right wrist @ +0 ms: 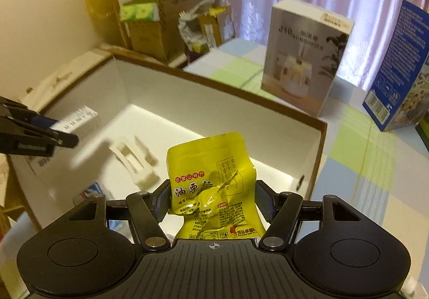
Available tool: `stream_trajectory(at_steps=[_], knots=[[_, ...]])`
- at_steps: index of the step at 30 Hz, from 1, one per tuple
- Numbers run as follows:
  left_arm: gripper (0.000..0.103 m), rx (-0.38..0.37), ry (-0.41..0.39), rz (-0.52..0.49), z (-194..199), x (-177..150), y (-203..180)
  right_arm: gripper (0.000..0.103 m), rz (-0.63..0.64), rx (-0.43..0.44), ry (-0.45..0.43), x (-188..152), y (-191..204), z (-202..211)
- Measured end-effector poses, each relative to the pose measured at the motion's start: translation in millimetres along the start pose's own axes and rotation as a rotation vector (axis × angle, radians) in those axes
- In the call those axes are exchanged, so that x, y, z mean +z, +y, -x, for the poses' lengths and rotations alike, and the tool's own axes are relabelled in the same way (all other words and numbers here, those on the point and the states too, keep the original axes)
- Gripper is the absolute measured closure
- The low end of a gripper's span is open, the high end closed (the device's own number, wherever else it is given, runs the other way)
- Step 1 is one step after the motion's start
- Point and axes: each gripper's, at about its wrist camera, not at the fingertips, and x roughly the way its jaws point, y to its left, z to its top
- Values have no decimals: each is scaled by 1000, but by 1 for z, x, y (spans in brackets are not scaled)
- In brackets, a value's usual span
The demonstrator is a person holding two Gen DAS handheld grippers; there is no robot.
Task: Organize objects
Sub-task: 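Carry the cream box and yellow pouch into the brown box and release both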
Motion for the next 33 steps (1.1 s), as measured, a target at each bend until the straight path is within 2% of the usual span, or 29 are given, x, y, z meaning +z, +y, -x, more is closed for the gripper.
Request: stream_trajectory(at_steps=[4,6,19,23,27,29,33], knots=[[70,-8,7,-8,-4,-1,-1,30,18,-43,41,1,3,-7],[70,-12,10,-7,-5,-3,-2,30,38,-64,45,0,5,-8],[69,-11,3,-25,-4,-4,-4,29,-21,8,21,-5,2,11],[53,-9,-21,-36,3,-4,-6,29,-35,32,8,-9,5,22],[47,-10,-33,-43,11,-3,-8,29,-58,54,-7,-12,6,35],[39,-9,-36,-37,16,-5,-8,29,-64,61,-17,-14,7,42],[30,-14,-39,-23,29,-10,-9,29,-76,69,-36,-18,9,55]])
